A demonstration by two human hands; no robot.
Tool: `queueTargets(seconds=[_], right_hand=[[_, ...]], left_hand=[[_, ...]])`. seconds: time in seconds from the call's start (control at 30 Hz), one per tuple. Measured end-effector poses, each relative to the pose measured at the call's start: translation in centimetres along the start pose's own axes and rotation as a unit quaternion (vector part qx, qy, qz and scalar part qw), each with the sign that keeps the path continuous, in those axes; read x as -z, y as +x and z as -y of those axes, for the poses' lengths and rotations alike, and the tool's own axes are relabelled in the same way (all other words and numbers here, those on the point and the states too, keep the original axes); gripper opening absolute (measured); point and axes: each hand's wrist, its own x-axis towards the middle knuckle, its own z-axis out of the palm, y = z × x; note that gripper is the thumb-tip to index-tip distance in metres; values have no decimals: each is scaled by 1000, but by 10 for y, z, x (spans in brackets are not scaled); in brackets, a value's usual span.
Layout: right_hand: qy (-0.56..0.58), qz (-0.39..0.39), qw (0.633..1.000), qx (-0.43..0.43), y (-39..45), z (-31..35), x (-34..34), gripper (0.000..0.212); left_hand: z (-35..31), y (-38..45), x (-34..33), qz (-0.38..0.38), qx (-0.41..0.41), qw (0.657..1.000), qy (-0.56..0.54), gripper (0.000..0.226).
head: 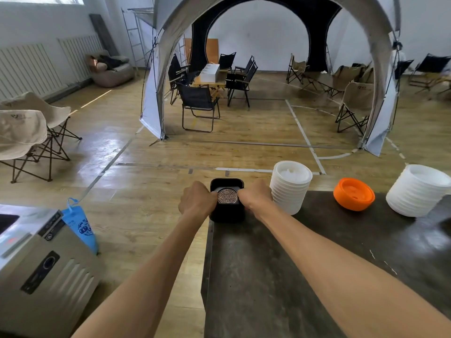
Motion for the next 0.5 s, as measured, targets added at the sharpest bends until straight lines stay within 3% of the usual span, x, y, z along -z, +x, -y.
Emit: queueTargets(seconds=[0.13,0.33,0.5], right_hand=[[24,5,999,-22,-1,1,-3,24],[41,16,998,-35,-3,1,-2,41],[14,-18,1000,12,-12,-1,2,32]], left_hand=[[-1,4,-3,16,19,1000,4,34],[-2,6,-5,37,27,999,-9,31],[-9,-15,3,-23,-6,1000,5,32]])
